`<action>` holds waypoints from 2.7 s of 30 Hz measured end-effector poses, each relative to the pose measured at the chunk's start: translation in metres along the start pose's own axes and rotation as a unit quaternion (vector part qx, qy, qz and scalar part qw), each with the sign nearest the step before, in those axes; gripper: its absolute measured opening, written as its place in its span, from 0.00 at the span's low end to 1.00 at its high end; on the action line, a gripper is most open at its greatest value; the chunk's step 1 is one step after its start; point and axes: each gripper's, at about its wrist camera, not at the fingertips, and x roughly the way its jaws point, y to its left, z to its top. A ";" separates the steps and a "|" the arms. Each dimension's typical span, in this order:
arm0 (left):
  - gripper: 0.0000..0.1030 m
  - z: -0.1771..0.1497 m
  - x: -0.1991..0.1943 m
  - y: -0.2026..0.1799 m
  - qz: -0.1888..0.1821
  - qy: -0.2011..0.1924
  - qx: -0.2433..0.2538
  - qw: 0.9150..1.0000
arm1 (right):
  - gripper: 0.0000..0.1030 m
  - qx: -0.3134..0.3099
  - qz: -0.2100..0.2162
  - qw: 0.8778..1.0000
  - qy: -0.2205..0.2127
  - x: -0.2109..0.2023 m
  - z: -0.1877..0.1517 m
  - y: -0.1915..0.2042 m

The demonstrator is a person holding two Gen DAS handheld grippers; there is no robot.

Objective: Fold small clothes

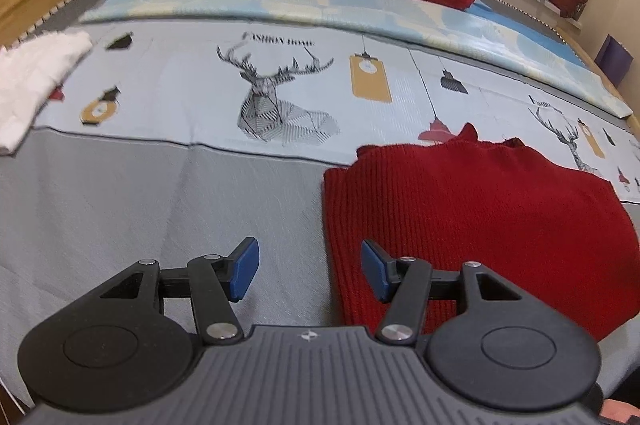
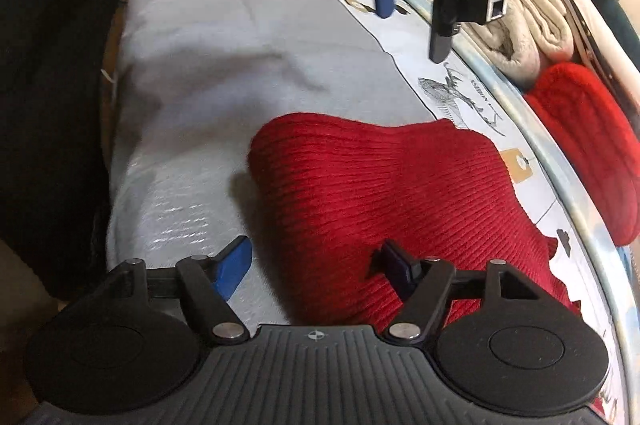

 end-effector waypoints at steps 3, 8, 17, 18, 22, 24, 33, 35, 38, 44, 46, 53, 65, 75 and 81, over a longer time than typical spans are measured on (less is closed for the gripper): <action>0.69 0.001 0.011 0.003 -0.027 0.030 -0.024 0.999 | 0.51 0.006 0.000 1.000 -0.001 0.004 0.001 -0.005; 0.82 -0.002 0.041 0.007 -0.084 0.111 -0.067 0.988 | 0.20 0.016 0.005 1.000 -0.021 -0.008 0.005 -0.014; 0.85 -0.001 0.088 0.011 -0.174 0.192 -0.161 0.952 | 0.16 0.079 -0.006 0.994 -0.071 -0.053 0.005 -0.048; 0.85 0.000 0.091 0.010 -0.177 0.194 -0.167 0.950 | 0.16 0.080 -0.006 0.994 -0.075 -0.055 0.003 -0.050; 0.84 0.002 0.109 0.002 -0.188 0.206 -0.170 0.945 | 0.16 0.086 -0.003 0.993 -0.084 -0.064 -0.004 -0.052; 0.83 0.000 0.117 -0.003 -0.202 0.210 -0.165 0.942 | 0.16 0.090 0.001 0.992 -0.087 -0.066 -0.007 -0.055; 0.44 0.001 0.129 -0.015 -0.231 0.203 -0.154 0.939 | 0.16 0.079 0.018 0.994 -0.077 -0.061 -0.006 -0.049; 0.34 0.002 0.129 -0.013 -0.235 0.201 -0.151 0.939 | 0.16 0.082 0.021 0.994 -0.074 -0.059 -0.005 -0.050; 0.28 0.008 0.121 -0.011 -0.240 0.190 -0.143 0.941 | 0.16 0.085 0.029 0.993 -0.076 -0.058 -0.002 -0.051; 0.26 0.018 0.081 -0.001 -0.230 0.152 -0.129 0.953 | 0.16 0.098 0.051 0.989 -0.102 -0.064 0.008 -0.051; 0.26 0.019 0.064 0.007 -0.220 0.137 -0.132 0.957 | 0.16 0.115 0.061 0.984 -0.121 -0.072 0.013 -0.054; 0.26 0.019 0.027 -0.005 -0.180 0.120 -0.111 0.970 | 0.16 0.160 0.072 0.974 -0.144 -0.095 0.010 -0.056; 0.26 0.052 0.005 -0.144 -0.257 0.056 -0.021 0.965 | 0.15 0.330 -0.031 0.936 -0.120 -0.154 -0.080 -0.128; 0.43 0.049 -0.009 -0.226 -0.327 0.025 0.053 0.943 | 0.15 0.632 -0.189 0.750 0.041 -0.172 -0.218 -0.169; 0.43 0.035 0.014 -0.225 -0.265 0.085 0.071 0.958 | 0.29 0.737 -0.124 0.663 0.045 -0.162 -0.266 -0.176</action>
